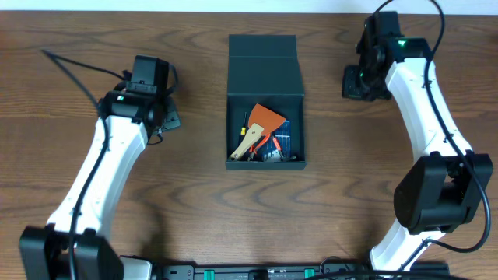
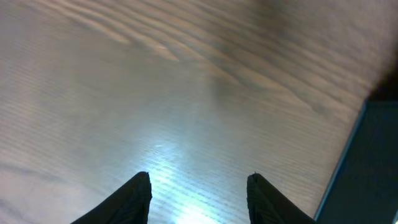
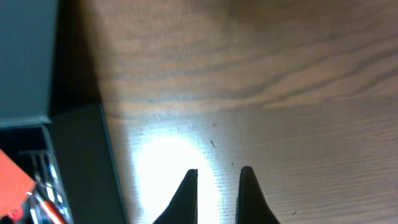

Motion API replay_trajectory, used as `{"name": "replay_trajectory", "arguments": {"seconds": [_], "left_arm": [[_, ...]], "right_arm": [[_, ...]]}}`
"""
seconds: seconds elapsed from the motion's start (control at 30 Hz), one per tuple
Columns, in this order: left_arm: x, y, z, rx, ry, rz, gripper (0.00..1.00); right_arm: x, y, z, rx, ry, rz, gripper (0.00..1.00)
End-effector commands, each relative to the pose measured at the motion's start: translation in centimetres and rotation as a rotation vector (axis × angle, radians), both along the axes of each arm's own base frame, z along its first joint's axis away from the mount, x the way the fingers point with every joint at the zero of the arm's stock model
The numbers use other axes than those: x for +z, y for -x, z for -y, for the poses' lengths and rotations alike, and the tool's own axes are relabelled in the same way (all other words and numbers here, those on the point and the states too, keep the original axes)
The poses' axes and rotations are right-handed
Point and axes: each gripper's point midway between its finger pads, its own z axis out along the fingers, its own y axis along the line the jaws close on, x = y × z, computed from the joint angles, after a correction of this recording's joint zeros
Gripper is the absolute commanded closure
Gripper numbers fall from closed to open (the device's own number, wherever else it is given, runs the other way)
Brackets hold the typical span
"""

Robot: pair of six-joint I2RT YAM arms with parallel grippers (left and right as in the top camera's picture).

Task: Pack container
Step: 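Move both grippers toward the box lid from either side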

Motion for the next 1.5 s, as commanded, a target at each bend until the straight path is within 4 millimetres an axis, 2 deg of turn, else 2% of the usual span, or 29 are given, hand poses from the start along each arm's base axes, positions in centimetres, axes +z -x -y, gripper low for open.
{"name": "replay_trajectory", "arguments": {"seconds": [0.0,0.1,0.2,0.3,0.47,0.67,0.77,0.9,1.1,1.3,1.47], "left_arm": [[-0.7,-0.7,2.3,-0.168,0.081,-0.017,0.52],[-1.0,-1.5,3.9,-0.251,0.141,0.001,0.51],[-0.6,-2.1,5.1,-0.317,0.220,0.031,0.42],[-0.1,-2.6,5.4,-0.323,0.307,0.058,0.33],[0.9,-3.2,5.2,-0.340,0.424,0.101,0.27],[2.3,-3.2,5.3,-0.427,0.550,0.149,0.22],[2.5,-3.3,4.4,-0.406,0.562,0.160,0.22],[2.5,-3.5,3.2,-0.378,0.563,0.169,0.22],[3.1,-3.6,2.5,-0.380,0.607,0.195,0.22],[3.8,-3.5,2.4,-0.383,0.669,0.214,0.22],[4.1,-3.4,2.6,-0.390,0.691,0.218,0.22]], "right_arm": [[-0.8,0.9,-0.3,0.027,0.002,-0.032,0.99],[-1.2,0.9,-1.8,0.111,-0.042,-0.029,0.99],[-1.3,0.3,-4.3,0.229,-0.103,0.013,0.99],[-1.2,-0.4,-5.7,0.276,-0.128,0.053,0.99],[-1.8,-0.9,-7.6,0.346,-0.208,0.095,0.99],[-5.0,0.1,-8.2,0.344,-0.334,0.084,0.99],[-6.6,0.8,-7.6,0.324,-0.360,0.073,0.99],[-7.6,1.0,-7.5,0.316,-0.413,0.085,0.99],[-8.7,0.2,-8.8,0.322,-0.520,0.103,0.99],[-11.0,-0.6,-9.8,0.303,-0.589,0.095,0.99],[-11.1,-1.7,-9.7,0.303,-0.595,0.136,0.99]]}}
